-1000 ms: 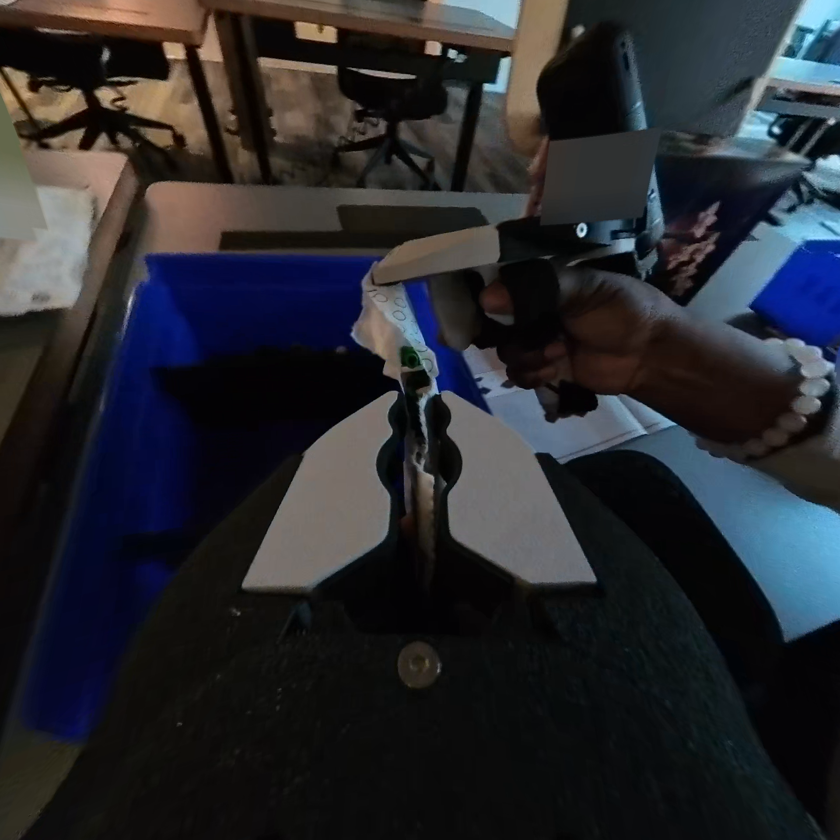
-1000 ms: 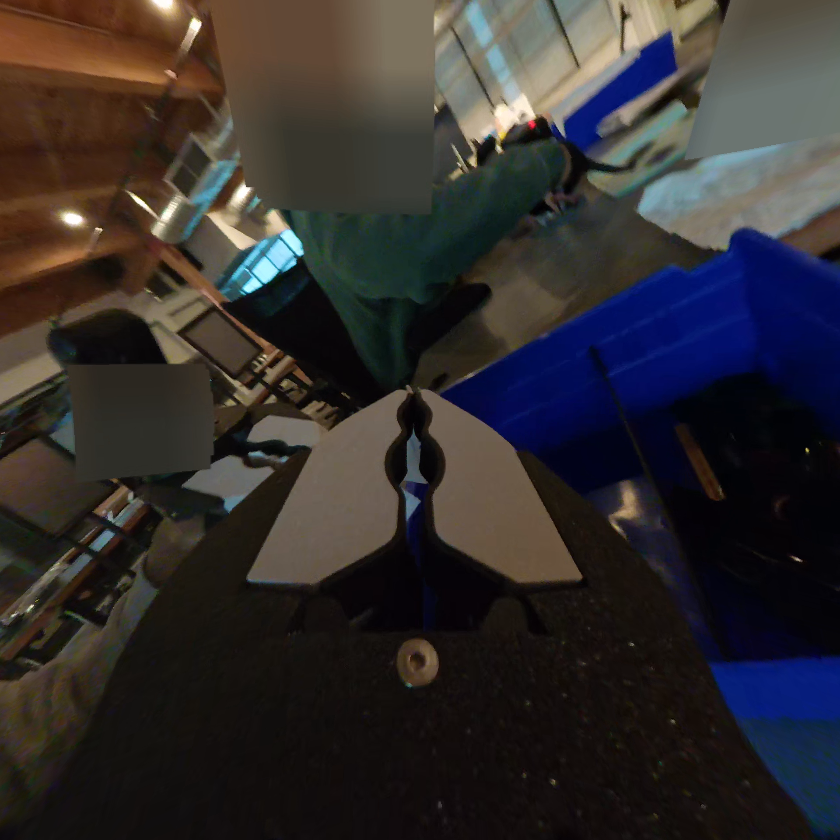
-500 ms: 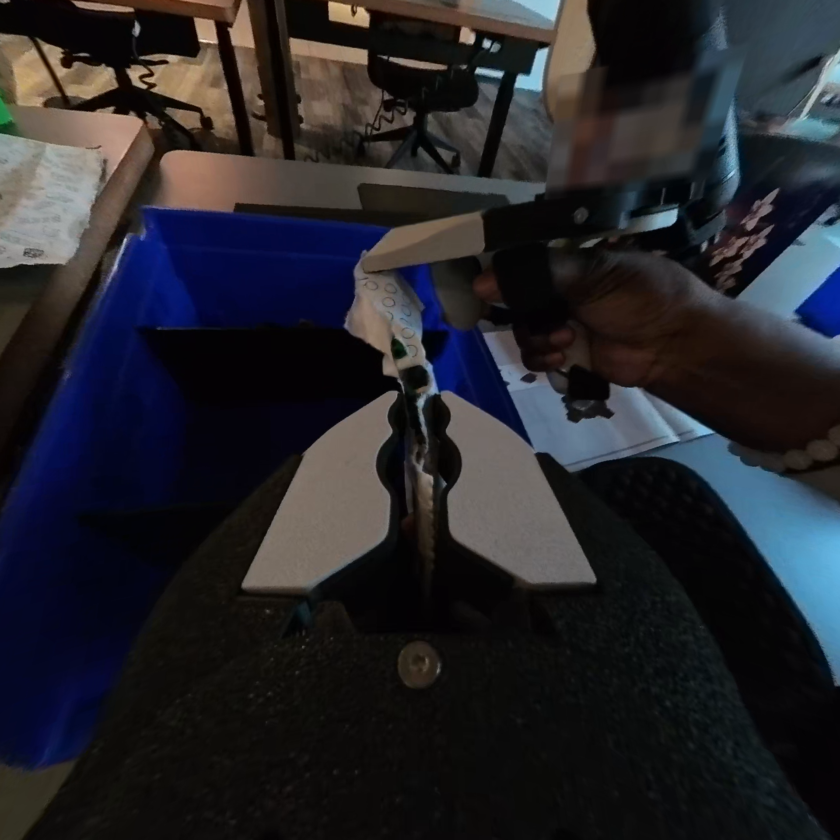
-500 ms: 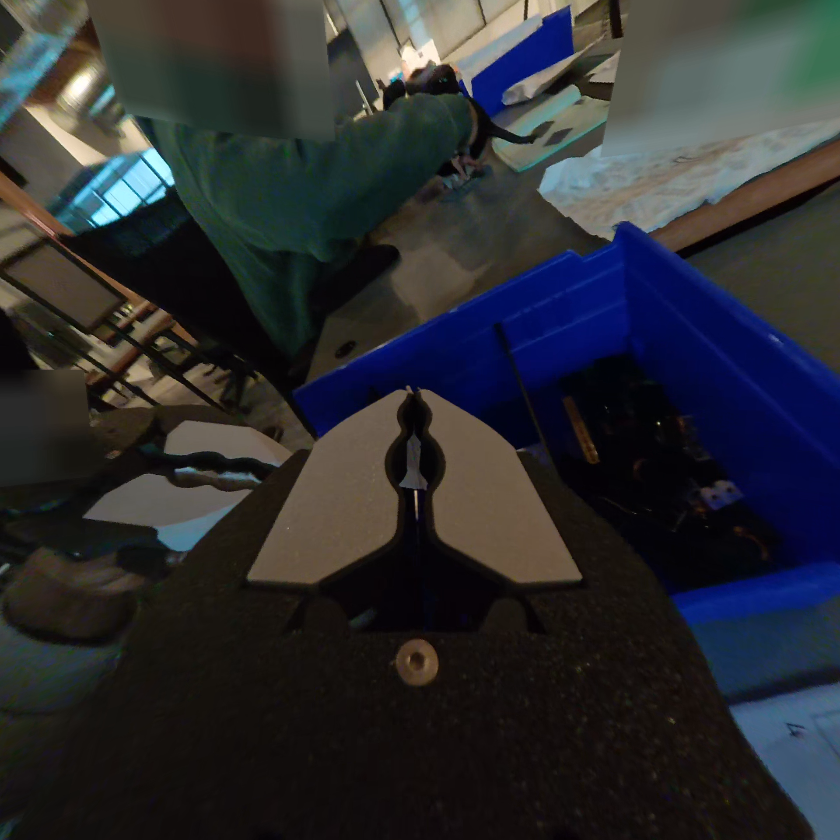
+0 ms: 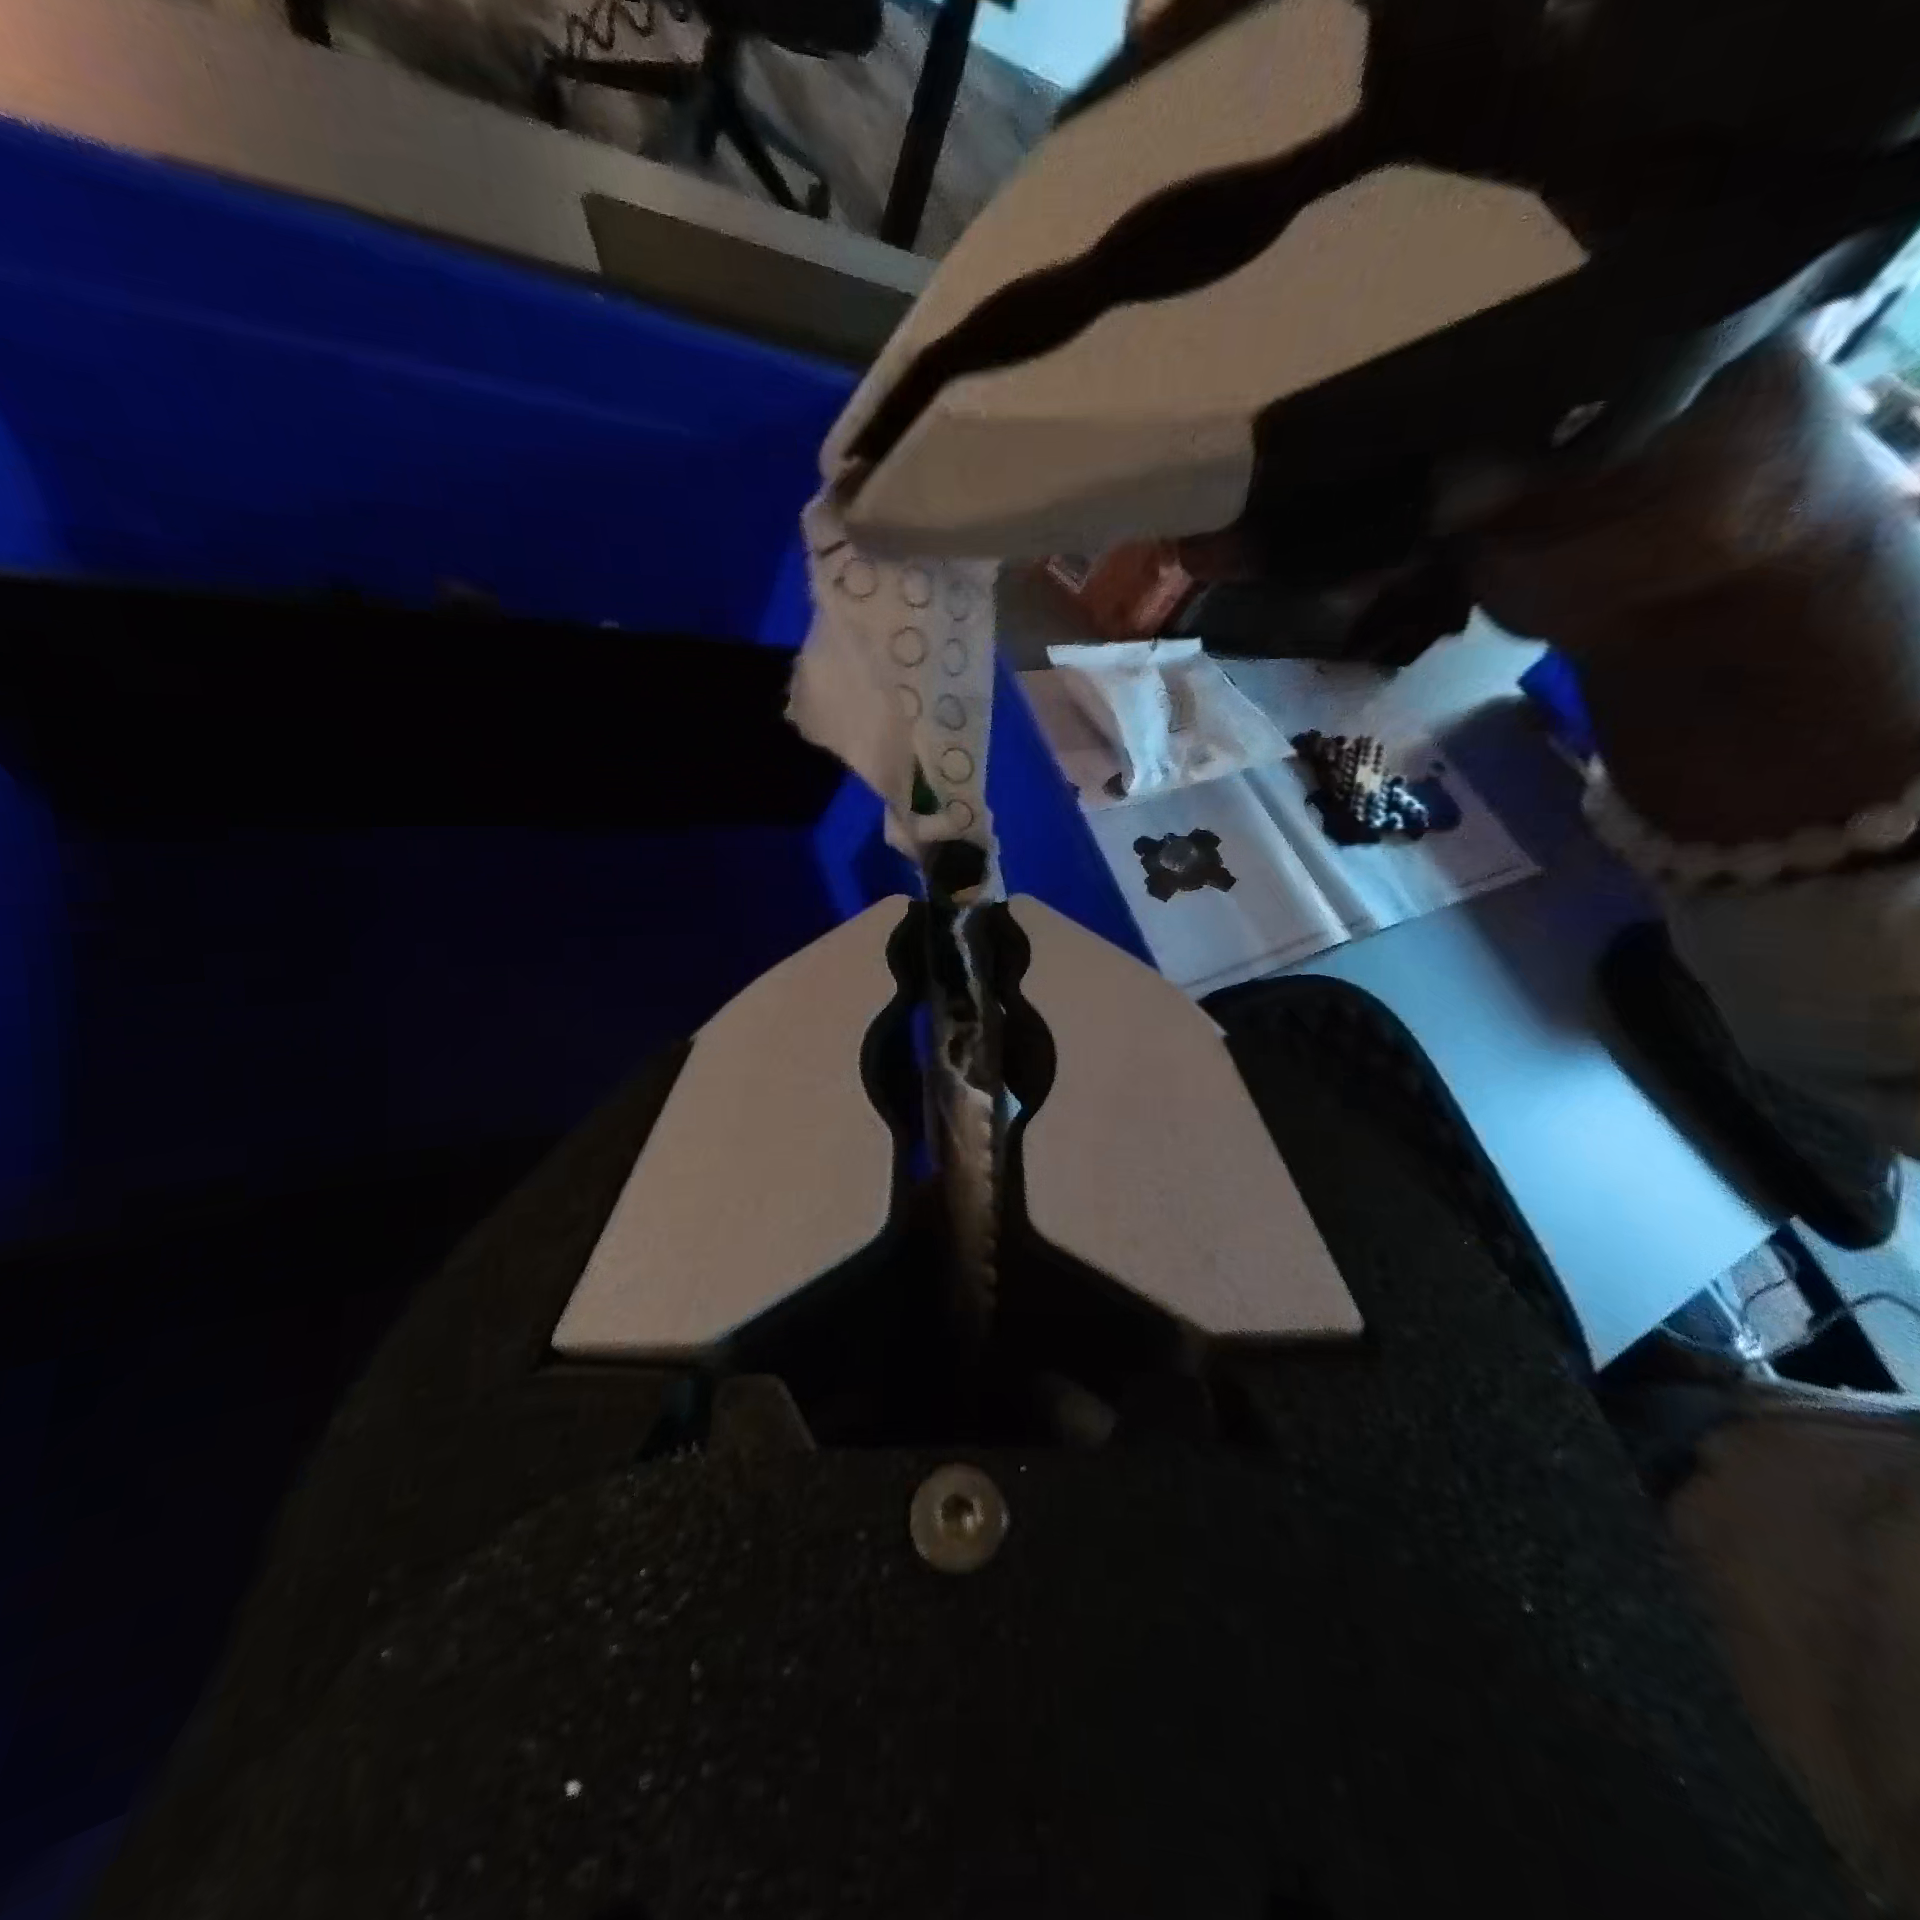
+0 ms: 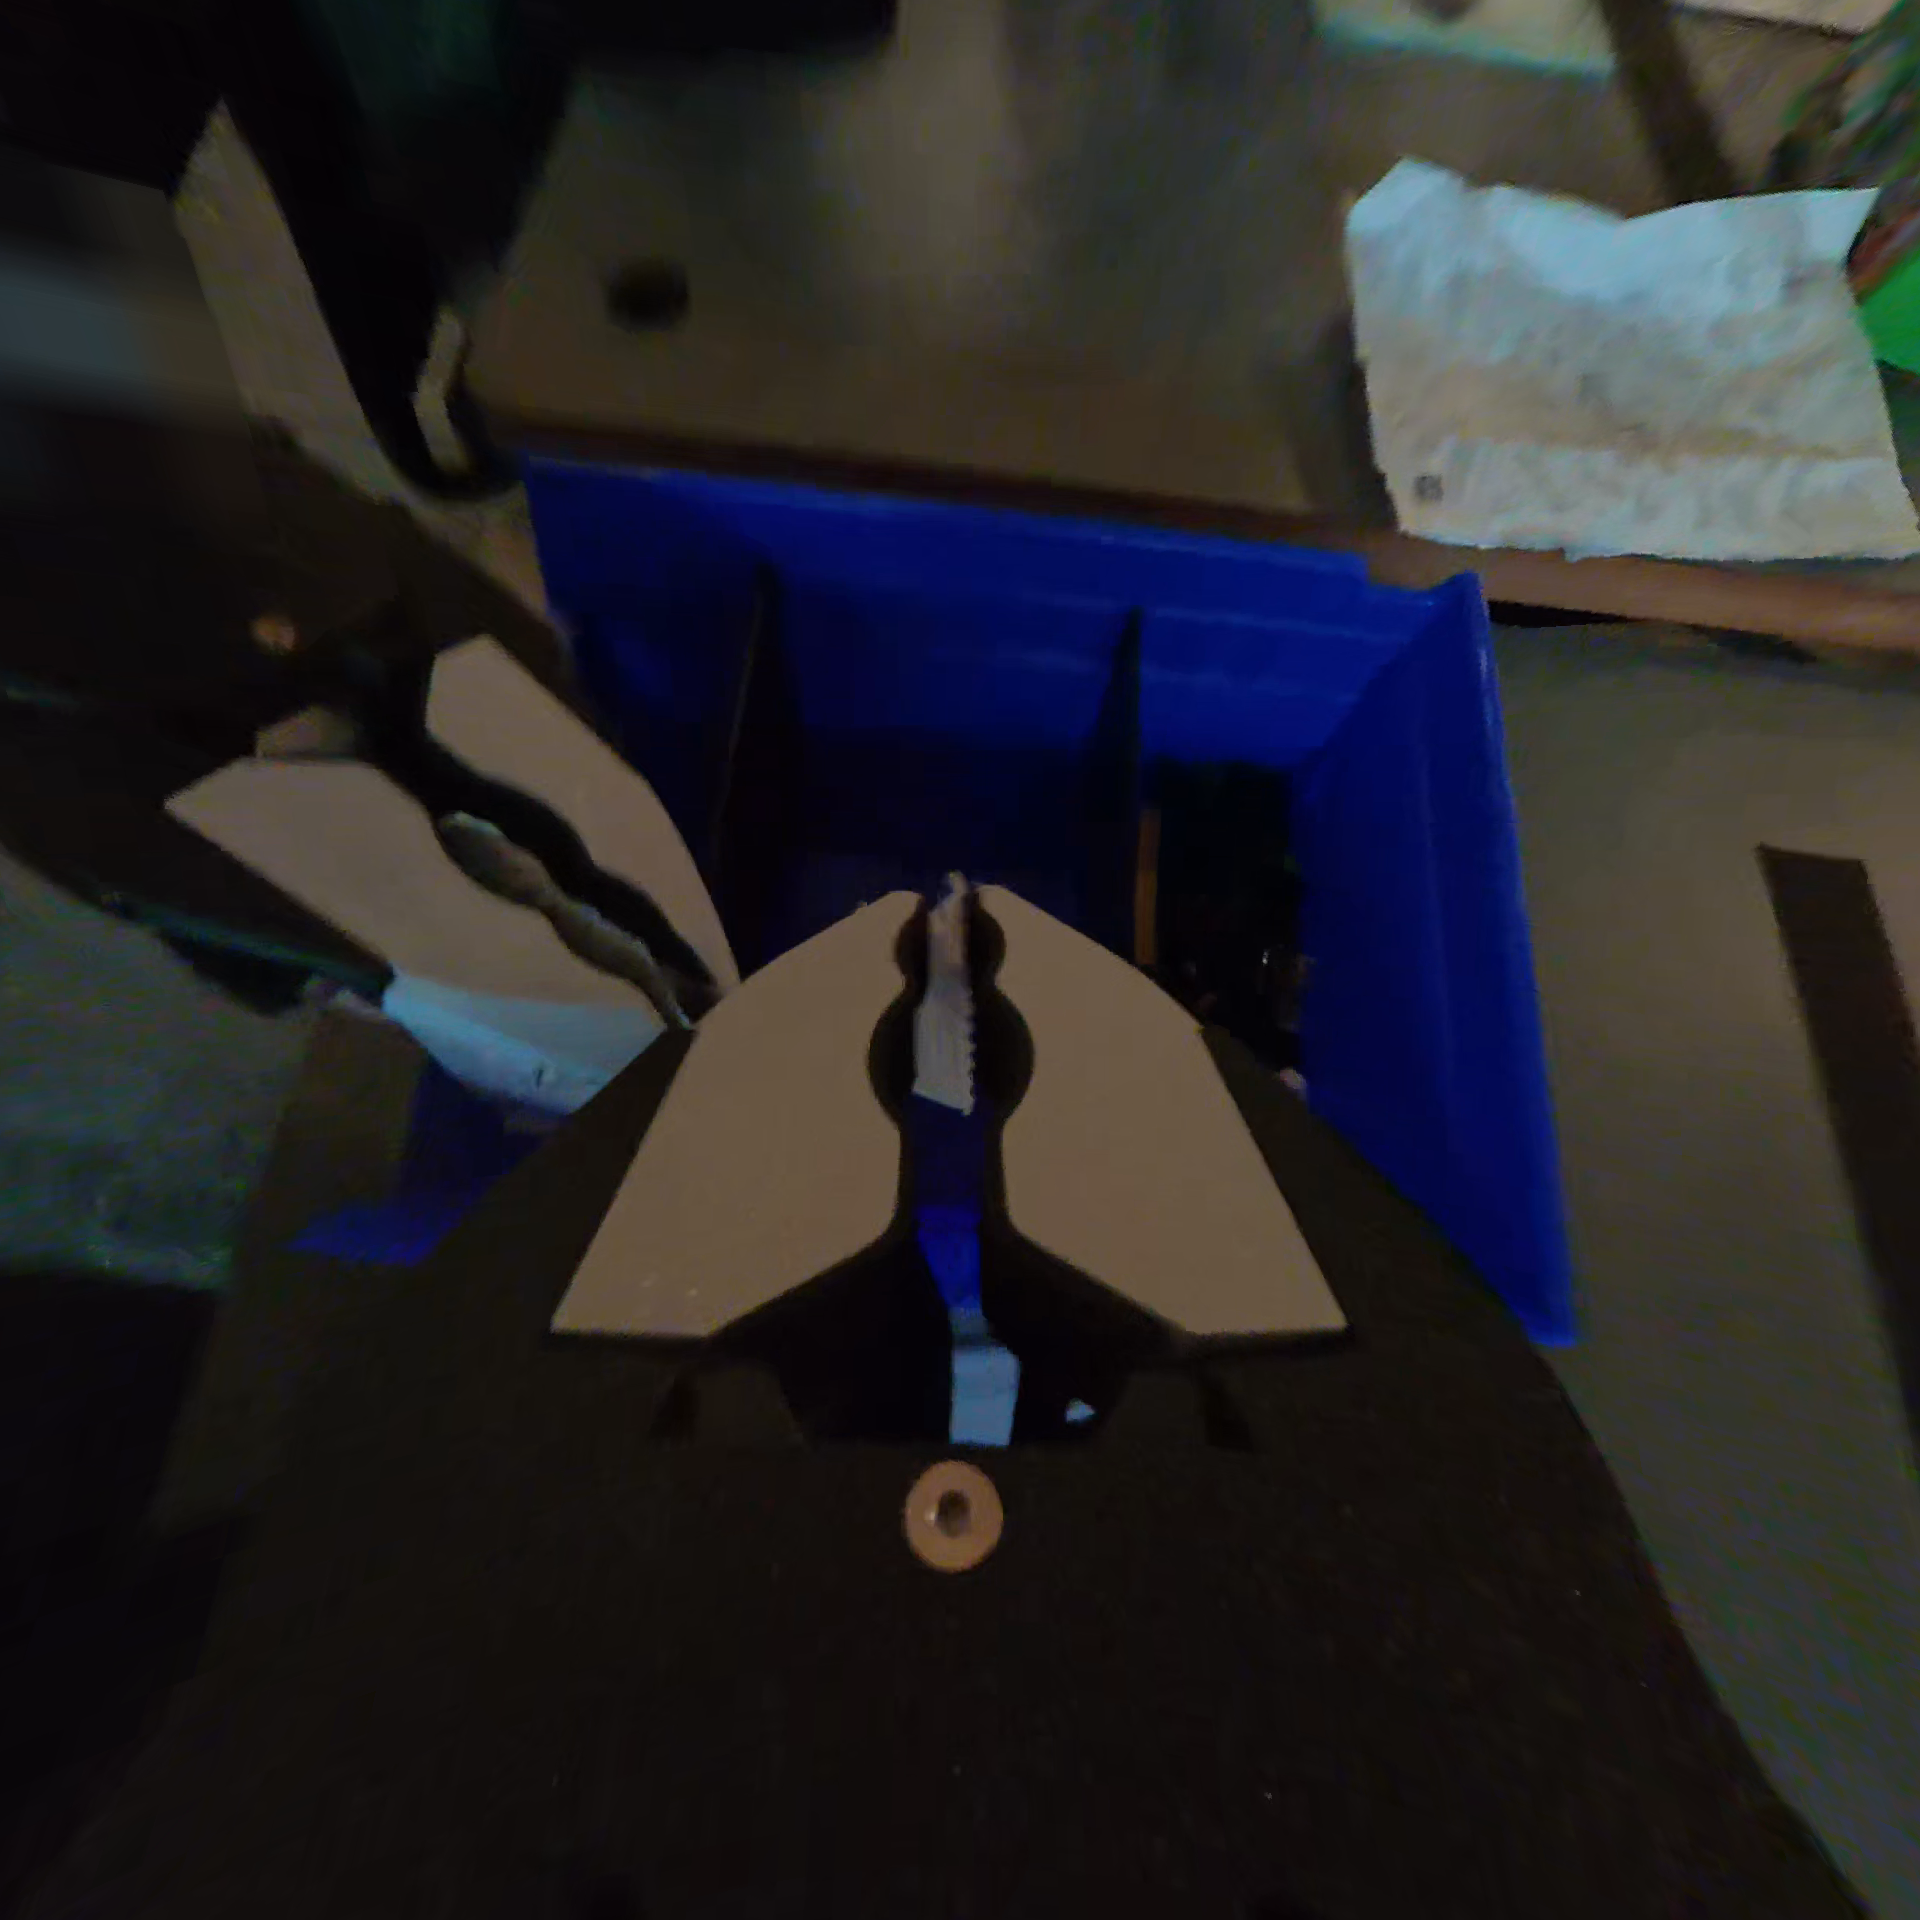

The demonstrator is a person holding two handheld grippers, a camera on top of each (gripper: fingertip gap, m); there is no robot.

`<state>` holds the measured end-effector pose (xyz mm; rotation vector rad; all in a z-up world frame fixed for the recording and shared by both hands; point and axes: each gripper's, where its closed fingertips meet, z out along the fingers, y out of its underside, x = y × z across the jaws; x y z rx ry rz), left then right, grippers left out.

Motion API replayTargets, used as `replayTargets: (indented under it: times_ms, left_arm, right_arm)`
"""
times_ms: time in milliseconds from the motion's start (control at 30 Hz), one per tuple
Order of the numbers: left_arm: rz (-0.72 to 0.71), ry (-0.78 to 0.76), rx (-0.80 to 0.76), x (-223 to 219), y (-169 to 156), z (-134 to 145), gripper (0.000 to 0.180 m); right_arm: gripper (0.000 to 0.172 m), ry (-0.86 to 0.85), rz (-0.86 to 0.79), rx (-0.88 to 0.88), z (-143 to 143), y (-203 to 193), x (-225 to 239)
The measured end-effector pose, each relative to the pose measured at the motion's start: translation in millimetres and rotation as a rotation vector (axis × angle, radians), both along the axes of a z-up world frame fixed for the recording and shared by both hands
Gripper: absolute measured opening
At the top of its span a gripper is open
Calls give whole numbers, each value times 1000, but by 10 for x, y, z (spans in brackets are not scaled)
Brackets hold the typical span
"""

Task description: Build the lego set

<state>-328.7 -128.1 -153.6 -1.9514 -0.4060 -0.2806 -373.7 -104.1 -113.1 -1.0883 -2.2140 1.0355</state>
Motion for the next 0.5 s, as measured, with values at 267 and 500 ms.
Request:
replayTargets:
  times_ms: [267,500]
  left_arm:
    - [56,99,47,-118,-23,253,11]
    - [18,96,51,-44,70,252,12]
  right_arm:
    - [43,-86,105,-300,-18,-9,248]
    - [15,-129,196,-587,34,-161,258]
